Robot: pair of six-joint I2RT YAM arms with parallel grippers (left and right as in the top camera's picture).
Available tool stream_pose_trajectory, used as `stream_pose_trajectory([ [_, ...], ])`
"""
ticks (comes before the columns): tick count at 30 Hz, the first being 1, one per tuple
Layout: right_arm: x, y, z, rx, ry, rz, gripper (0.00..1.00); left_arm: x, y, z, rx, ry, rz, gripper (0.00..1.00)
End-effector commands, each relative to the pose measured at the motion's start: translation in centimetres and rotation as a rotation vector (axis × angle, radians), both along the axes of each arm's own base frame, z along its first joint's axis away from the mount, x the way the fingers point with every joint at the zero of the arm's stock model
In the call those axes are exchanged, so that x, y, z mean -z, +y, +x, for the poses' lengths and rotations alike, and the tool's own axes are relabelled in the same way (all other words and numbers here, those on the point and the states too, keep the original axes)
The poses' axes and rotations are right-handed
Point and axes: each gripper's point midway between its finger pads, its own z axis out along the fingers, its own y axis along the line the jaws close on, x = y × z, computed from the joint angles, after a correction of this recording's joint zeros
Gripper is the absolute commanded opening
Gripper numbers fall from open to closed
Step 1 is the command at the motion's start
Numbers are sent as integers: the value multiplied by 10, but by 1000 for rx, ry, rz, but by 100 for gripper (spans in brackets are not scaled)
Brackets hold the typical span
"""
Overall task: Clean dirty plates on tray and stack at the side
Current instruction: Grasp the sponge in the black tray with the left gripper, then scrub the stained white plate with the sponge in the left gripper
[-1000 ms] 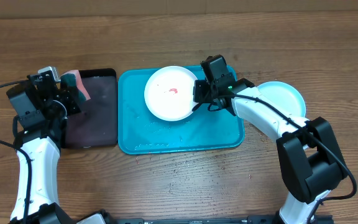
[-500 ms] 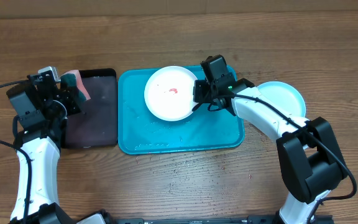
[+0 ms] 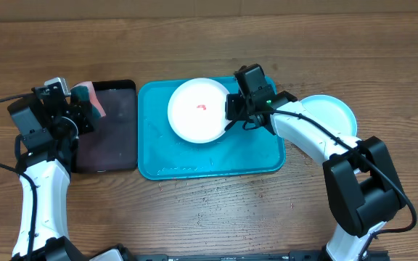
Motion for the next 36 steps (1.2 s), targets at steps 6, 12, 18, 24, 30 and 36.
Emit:
stream_pose_trajectory([
  [6,23,-24,-35,-182,121,-153,4,40,-8,-26,-156,237,44,4],
  [12,34,-26,-39,-183,154,-167,4,32,-78,-13,35,226,151,4],
  [18,30,-26,-25,-166,95,-167,5,-5,-183,-6,294,149,46,4],
  [24,30,-26,-24,-166,93,-167,9,16,-266,-13,416,183,-49,4],
  [30,30,-26,-24,-166,93,-167,9,64,-311,-11,440,260,-103,4],
  [36,30,-26,-25,-166,93,-167,8,111,-329,-15,424,379,-190,4],
])
